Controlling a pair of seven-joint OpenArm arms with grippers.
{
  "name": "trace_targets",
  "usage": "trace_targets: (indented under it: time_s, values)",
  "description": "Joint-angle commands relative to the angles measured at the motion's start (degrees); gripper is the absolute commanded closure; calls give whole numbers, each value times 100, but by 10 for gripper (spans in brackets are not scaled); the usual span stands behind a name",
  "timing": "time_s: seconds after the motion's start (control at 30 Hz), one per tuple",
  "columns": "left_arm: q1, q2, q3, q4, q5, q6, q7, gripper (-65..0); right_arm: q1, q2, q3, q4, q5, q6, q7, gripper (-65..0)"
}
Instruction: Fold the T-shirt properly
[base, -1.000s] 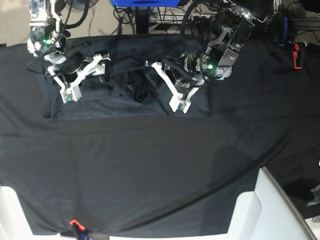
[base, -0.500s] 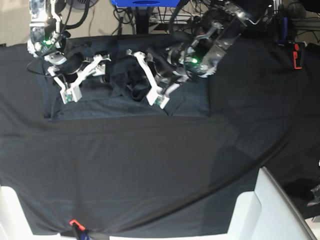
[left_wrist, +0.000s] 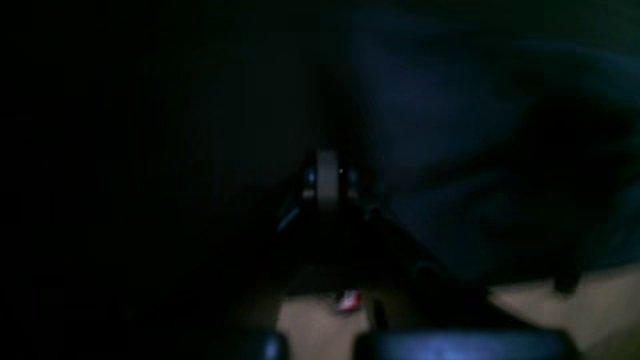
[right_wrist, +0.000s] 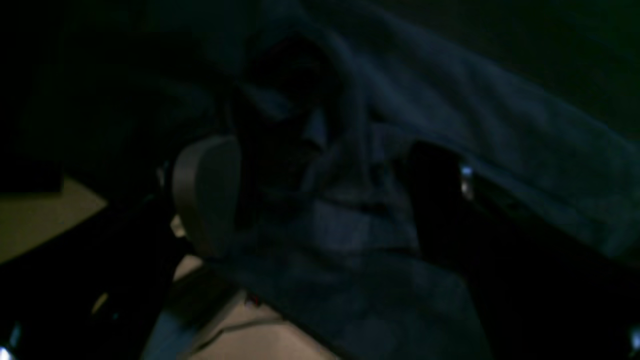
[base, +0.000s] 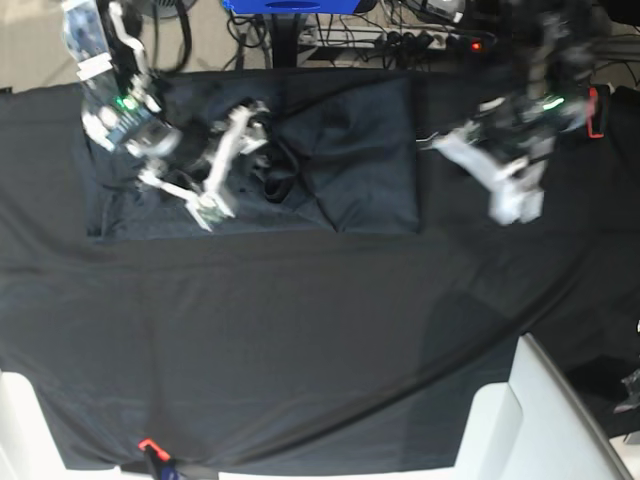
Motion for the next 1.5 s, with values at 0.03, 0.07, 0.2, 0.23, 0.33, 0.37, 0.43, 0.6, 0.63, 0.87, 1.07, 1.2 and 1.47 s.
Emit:
trace_targets:
  time_s: [0.03, 0.07, 0.2, 0.23, 0.33, 0.37, 0.43, 0.6, 0.63, 0.87, 1.07, 1.2, 1.47]
  values:
    - [337, -63, -751, 107, -54, -493, -86, 0, 211, -21, -303, 79, -328, 17, 39, -494]
    - [504, -46, -1226, 72, -54, -818, -95, 0, 299, -47, -514, 71, -592, 0, 22, -494]
    - [785, 192, -2694, -323, -46, -1970, -95, 0, 510, -346, -1059, -96, -1577, -361, 13, -495]
    - [785, 297, -3019, -438, -46, -2242, -95, 0, 545, -407, -1199, -149, -1752, -378, 4, -495]
    - [750, 543, -3784, -807, -46, -3024, -95, 0, 580, -513, -1648, -334, -2148, -413, -154, -495]
    - [750, 561, -3942, -921, -46, -3227, -95, 0, 580, -566, -1806, -386, -2315, -422, -154, -495]
    - [750, 570, -4057, -1150, -46, -3446, -95, 0, 571, -706, -2061, -518, -2746, -431, -145, -495]
    - [741, 570, -4065, -1405, -46, -3455, -104, 0, 571, -1067, -2210, -940, -3396, -862, -137, -495]
    - [741, 570, -4065, -1422, -46, -3455, -104, 0, 580, -1102, -2219, -975, -3423, -897, -110, -495]
    - [644, 570, -4039, -1493, -46, -3455, -104, 0, 738, -1146, -2149, -1099, -3432, -941, 171, -495]
    - [574, 570, -4039, -1572, -46, -3464, -104, 0, 940, -1146, -1806, -1556, -3432, -950, 294, -494]
    - [565, 570, -4039, -1581, -46, -3464, -104, 0, 984, -1137, -1349, -1635, -3432, -950, 514, -494]
    - [539, 570, -4030, -1581, -46, -3464, -104, 0, 1230, -1093, -830, -1890, -3432, -941, 540, -494]
